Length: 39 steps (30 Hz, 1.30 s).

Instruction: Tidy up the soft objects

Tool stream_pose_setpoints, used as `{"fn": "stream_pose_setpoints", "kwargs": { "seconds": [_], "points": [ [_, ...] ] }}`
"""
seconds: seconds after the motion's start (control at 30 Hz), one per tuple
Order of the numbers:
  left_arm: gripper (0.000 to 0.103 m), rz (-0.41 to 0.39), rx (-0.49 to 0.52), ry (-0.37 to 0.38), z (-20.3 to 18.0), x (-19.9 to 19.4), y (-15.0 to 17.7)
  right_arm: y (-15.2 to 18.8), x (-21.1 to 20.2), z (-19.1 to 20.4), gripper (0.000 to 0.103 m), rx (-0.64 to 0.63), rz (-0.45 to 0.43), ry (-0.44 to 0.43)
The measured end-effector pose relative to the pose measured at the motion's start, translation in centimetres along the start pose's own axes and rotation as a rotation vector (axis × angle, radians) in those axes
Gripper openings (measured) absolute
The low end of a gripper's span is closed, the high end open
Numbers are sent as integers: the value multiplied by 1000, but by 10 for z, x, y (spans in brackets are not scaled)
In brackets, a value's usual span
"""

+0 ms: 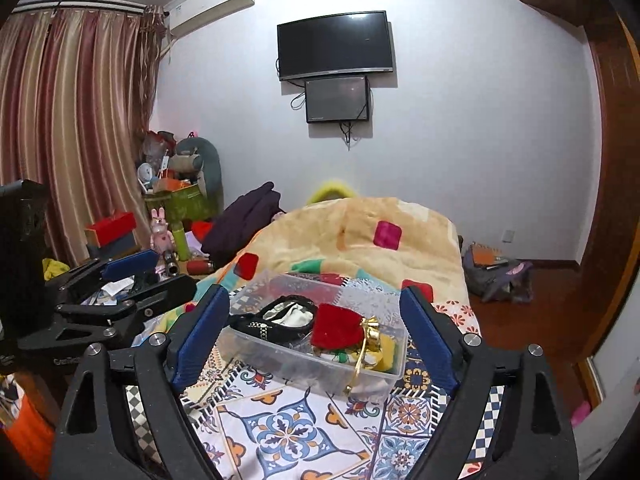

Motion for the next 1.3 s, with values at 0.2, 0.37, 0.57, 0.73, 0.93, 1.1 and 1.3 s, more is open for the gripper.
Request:
{"fn": "stream_pose_setpoints", "kwargs": {
  "seconds": [0.2,0.37,0.57,0.73,0.93,1.1,1.3],
  "points": [
    [93,-10,17,-13,-3,-1,4,6,-2,-6,87,27,-2,-2],
    [93,-4,16,-12,-3,1,6,10,-5,-5,88,29,-1,-6],
    [93,-2,11,-14,-1,1,7,10,-5,-4,88,28,-1,-12],
    [93,-1,10,-15,-1,1,7,9,-7,-2,88,26,-2,-17],
    [93,-1,10,-15,-1,1,7,9,-7,-1,88,27,-4,-21],
    [94,-1,12,-16,0,1,7,9,-7,-1,88,26,-3,-26],
    [94,0,14,-15,-1,1,7,9,-7,0,88,27,-5,-30]
  ]
}}
Point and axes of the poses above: each gripper's, at about its wrist camera, not at the fingertips, and x roughly the way its jaws point, z to its left, y to its underside, the point moved 4 cm from there along x, roughly the way its jaws point, and after that the axes turned 7 degrees about -y, right-handed, at the moved point
